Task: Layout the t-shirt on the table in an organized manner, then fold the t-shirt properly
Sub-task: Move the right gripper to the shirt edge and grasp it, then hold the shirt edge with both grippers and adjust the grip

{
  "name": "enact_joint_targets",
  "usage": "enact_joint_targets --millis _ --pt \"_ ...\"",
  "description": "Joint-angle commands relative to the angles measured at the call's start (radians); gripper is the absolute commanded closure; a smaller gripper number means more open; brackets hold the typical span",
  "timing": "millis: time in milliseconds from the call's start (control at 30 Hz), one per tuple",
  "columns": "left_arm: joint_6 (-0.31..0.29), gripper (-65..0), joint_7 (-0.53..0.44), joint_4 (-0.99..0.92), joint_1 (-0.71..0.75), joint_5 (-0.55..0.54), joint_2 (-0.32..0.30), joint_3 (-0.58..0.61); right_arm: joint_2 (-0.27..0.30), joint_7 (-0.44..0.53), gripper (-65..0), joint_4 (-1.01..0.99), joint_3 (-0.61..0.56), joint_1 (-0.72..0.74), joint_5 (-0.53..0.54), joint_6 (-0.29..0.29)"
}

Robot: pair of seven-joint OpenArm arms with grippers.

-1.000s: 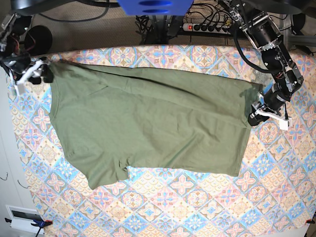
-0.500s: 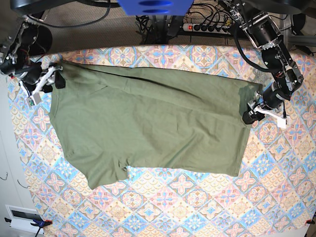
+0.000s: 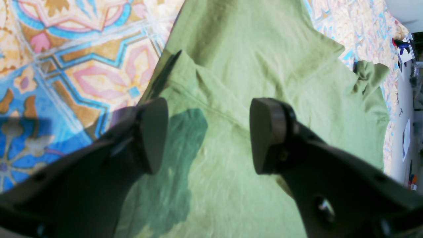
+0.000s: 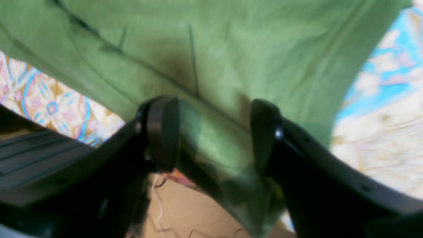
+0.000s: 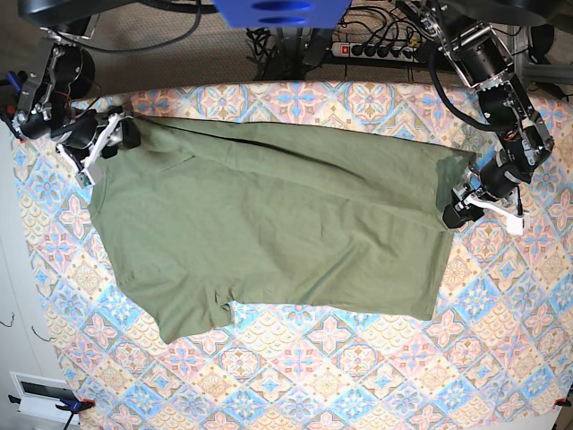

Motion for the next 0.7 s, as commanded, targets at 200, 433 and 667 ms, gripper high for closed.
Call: enact_joint_targets --millis 200,433,667 --pt "-0.007 -38.4 -0.011 0.019 -0.016 -0.021 -0.016 -0.002 0.019 0.011 -18.4 0.009 0.005 0.006 0.007 0.003" --pt "-0.007 -38.4 -0.011 0.017 -0.017 -0.021 -0.016 -0.002 0.022 -0.004 -4.4 -0.04 0.014 0.007 0.017 0.003" --pt "-0.007 -38.4 -0.011 0.017 -0.014 -0.021 -0.016 -0.002 0.023 0.002 -4.2 -0.045 0.067 0.086 0.19 0.003"
